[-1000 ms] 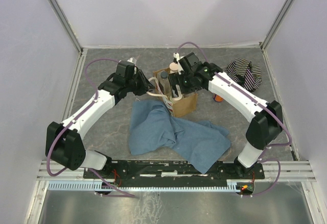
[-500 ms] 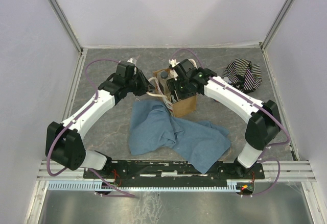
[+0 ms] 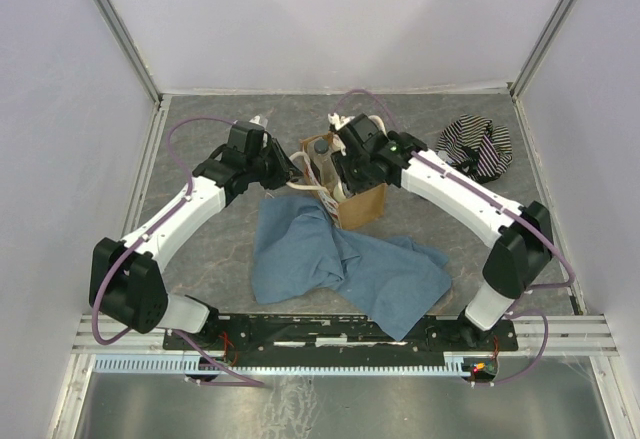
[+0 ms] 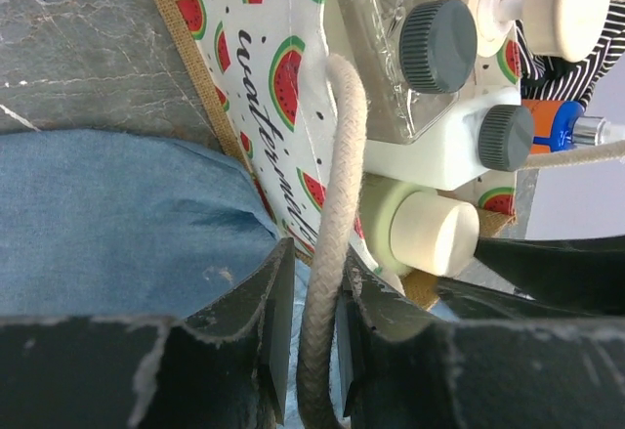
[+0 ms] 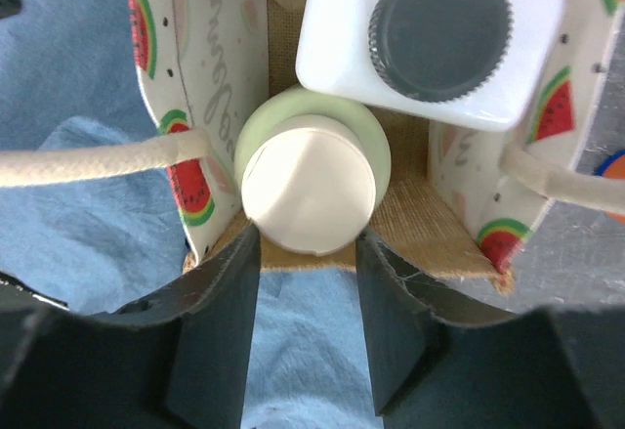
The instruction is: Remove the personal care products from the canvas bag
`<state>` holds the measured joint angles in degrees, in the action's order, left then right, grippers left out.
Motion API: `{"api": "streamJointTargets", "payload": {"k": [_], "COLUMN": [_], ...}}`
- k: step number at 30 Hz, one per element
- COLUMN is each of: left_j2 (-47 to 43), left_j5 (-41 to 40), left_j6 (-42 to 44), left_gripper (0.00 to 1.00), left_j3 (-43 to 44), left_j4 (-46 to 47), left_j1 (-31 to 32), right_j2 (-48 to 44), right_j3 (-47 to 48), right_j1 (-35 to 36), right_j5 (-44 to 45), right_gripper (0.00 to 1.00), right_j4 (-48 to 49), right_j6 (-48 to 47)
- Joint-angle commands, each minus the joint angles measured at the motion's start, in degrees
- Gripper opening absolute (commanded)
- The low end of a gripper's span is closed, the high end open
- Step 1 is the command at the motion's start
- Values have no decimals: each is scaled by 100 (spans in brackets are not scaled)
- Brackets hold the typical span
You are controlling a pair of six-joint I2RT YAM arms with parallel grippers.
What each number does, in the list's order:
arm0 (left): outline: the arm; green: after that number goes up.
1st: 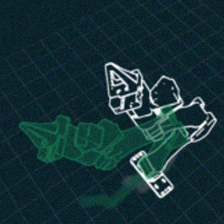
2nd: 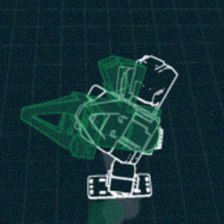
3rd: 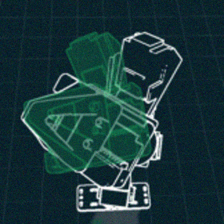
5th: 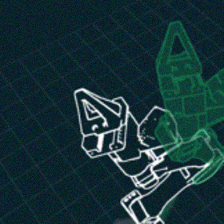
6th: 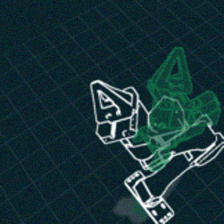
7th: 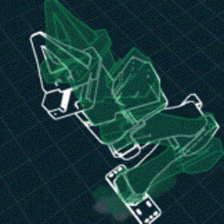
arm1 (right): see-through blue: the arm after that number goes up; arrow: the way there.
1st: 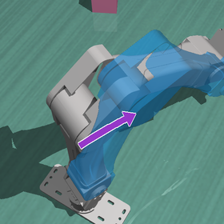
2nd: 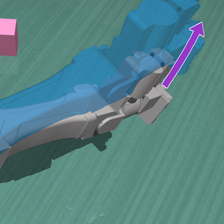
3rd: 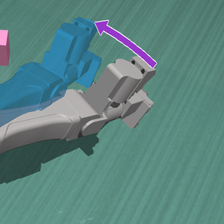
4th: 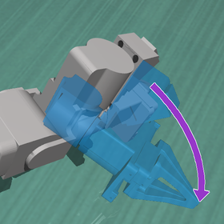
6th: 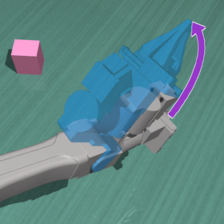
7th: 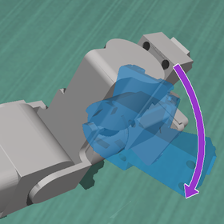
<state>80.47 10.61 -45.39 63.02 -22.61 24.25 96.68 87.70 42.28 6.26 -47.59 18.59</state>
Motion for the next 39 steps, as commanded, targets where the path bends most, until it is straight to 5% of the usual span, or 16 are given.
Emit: {"api": "streamJointTargets", "payload": {"k": [1, 15, 25, 39], "left_j2": [-108, -163, -188, -207], "left_j5": [-15, -8, 42, 28], "left_j6": [-138, -129, -172, -165], "left_gripper": [30, 30, 30, 29], "left_j3": [-90, -172, -254, -281], "left_j4": [49, 75, 119, 99], "left_j1": [33, 36, 35, 28], "right_j2": [-715, -1239, -908, -229], "right_j3": [972, 2357, 1426, 1], "right_j1": [6, -173, -324, -319], "right_j5": [291, 1752, 194, -821], "right_gripper": [46, 48, 53, 59], "right_j4": [191, -476, -411, 684], "right_j6": [-129, -526, -162, 524]}}
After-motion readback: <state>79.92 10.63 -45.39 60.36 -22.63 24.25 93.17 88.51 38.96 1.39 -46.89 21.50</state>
